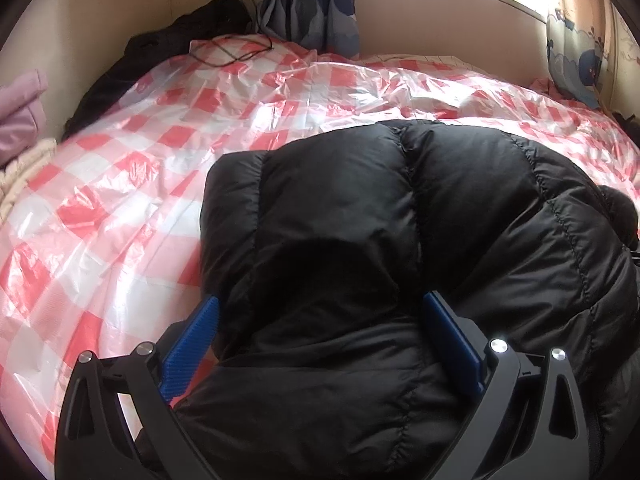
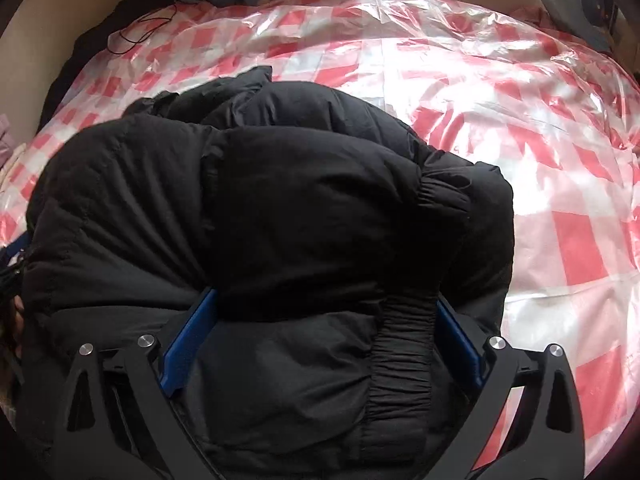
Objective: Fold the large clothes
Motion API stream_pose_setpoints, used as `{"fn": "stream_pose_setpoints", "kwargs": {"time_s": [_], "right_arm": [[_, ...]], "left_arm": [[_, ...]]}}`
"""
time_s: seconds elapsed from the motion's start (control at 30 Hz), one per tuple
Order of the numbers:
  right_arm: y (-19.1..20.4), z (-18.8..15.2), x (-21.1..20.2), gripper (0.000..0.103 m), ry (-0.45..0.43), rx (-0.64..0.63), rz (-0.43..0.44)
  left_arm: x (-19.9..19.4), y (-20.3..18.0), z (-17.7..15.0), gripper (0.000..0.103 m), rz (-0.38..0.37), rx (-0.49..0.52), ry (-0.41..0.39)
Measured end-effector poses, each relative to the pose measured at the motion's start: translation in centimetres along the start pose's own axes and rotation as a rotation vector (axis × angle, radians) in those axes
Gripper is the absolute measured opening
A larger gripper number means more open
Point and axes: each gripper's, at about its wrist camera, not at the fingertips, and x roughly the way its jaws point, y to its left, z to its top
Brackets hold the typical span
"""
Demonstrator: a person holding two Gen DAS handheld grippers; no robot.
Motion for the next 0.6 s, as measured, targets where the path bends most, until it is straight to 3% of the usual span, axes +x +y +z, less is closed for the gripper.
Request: {"fn": "stream_pose_setpoints", "kwargs": {"time_s": [0.07,0.13,0.23,0.3,0.4,0.5,0.6], "right_arm": [[0.6,-1.1,-3.0,0.096,-0.046,0.004,0.037],[0.2,-2.8,-5.7,0.096,-0.067,0.019,0.020],[-1.6,-5.8,-6.8,0.096,0.029,0.097,0.078],[-2.8,-8.4,-8.8,0.096,0.062,0.182,0.200],[-3.4,-12.6,-11.9,0.096,0.120,0.217,0.282],[-4.2,-16.5,-13.8,0.096,0.180,0.275,0.355],[-3.9,-20.3,-15.0,0.096,0.235,0.344,0.429]], "left_arm": [[-0.3,0.8,0.1,0.096,-0.044,-0.040,0.016],[-1.2,2.4,0.3,0.096,-0.103,-0.117,0.021],[-3.3,5.4,0.5,0.096,-0.179,-0.227,0.048],[-5.8,8.3,-0.2,0.096,-0.218,-0.298,0.069],[-9.4,12.5,-3.2,0.096,-0.250,-0.339,0.108],[-12.1,15.9,-7.2,0.096,-0.192,-0.307,0.203],[-14.0,18.1,-11.4,0.096,-0.255,-0.342,0.306]]}}
